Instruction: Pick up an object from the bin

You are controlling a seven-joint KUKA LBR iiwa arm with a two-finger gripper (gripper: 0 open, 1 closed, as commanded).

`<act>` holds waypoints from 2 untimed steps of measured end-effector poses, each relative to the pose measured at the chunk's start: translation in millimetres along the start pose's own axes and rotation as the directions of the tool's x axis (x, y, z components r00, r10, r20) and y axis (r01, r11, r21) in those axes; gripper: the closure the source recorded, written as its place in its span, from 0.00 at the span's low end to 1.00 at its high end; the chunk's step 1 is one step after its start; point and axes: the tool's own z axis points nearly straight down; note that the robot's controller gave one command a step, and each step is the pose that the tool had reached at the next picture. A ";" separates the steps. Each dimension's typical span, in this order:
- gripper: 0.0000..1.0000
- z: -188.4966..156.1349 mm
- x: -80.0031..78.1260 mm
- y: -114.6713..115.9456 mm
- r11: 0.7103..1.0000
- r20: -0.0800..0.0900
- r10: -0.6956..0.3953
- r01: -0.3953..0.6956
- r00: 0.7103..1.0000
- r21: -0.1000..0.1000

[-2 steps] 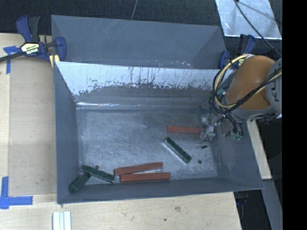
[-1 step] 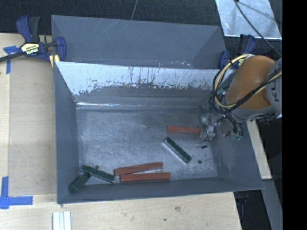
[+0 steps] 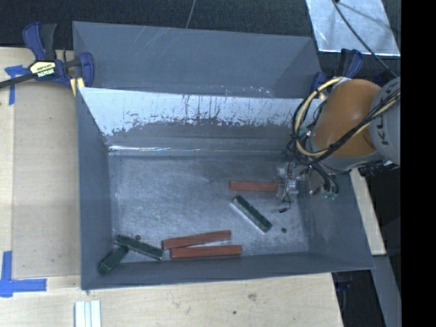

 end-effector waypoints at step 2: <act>1.00 -62.9 8.5 29.0 1.000 0.008 0.011 -0.011 1.000 -0.002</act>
Offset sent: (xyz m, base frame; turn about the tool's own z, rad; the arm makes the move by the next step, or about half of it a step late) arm -0.0312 0.0636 0.0025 0.0314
